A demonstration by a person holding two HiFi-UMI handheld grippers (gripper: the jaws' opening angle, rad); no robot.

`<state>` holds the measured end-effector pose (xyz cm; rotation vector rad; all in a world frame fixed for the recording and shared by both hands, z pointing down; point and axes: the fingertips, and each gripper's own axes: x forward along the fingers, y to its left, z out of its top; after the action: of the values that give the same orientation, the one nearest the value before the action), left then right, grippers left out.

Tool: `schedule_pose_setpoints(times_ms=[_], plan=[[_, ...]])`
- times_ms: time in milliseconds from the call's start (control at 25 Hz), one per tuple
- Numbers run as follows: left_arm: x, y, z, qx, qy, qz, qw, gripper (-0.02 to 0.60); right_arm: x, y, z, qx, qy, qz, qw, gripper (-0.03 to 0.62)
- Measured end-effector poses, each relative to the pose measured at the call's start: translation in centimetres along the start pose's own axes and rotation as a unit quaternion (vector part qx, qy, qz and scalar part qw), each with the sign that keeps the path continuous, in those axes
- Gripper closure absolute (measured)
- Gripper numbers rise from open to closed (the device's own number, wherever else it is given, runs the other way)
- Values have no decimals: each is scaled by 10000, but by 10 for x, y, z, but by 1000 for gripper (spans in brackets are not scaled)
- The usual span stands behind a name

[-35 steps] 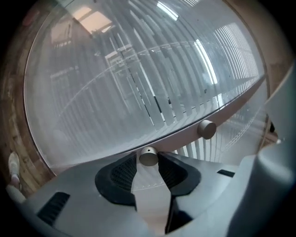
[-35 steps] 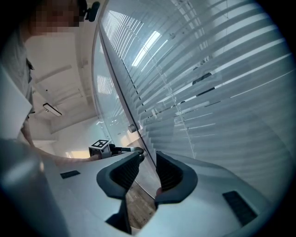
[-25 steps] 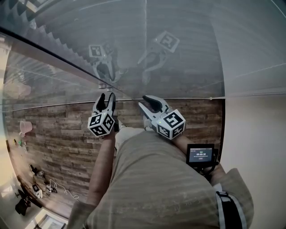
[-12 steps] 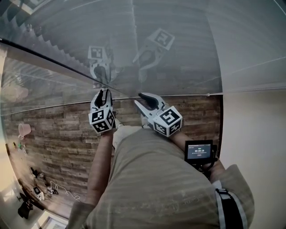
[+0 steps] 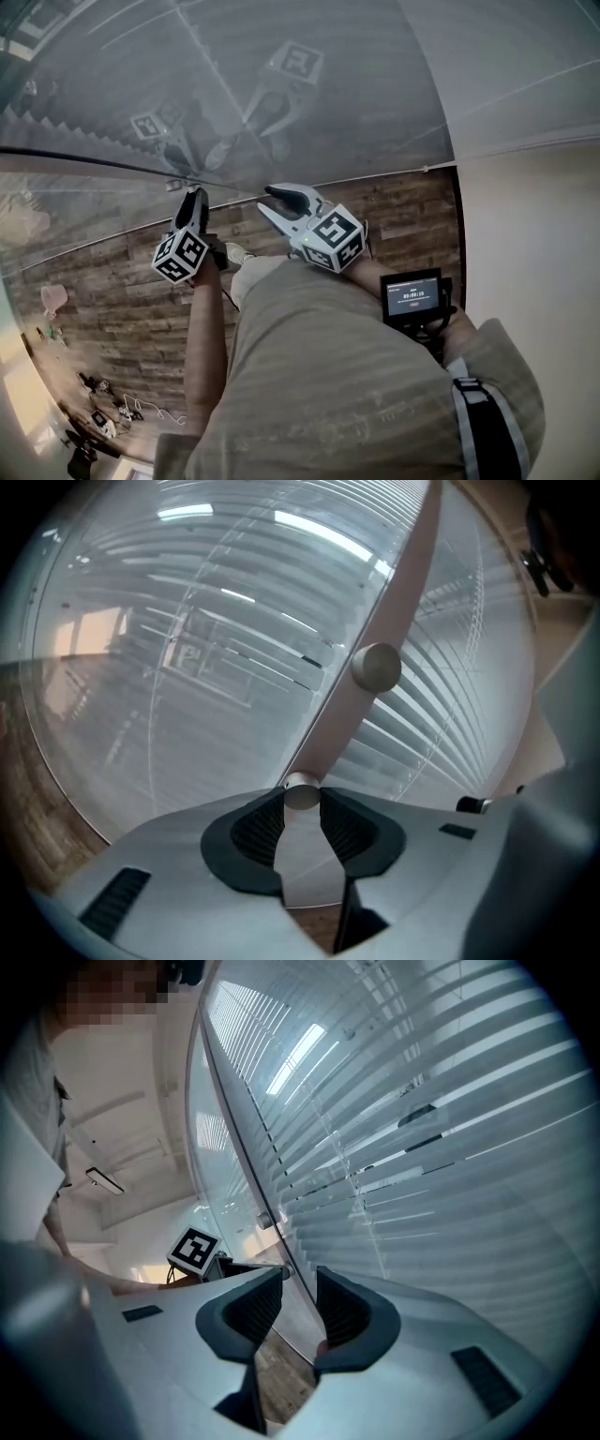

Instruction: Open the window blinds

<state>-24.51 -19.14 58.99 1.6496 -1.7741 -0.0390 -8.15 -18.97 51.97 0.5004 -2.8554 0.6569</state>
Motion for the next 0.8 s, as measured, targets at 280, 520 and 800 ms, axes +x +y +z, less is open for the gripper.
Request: schedule_pose_setpoints(times_ms=[280,520,800], plan=[[1,-1,-2,-1043,-80,-434,9936,448,0,2,0,-14,-18,32,10000,493],[1,-1,-3,-1614,-152,-786,9836,448,0,3,0,-23,-25,45,10000,493],[3,-2,-6,-2072,-230,-1043,9725,448,-1,3,-3,-27,-8,52,10000,493]])
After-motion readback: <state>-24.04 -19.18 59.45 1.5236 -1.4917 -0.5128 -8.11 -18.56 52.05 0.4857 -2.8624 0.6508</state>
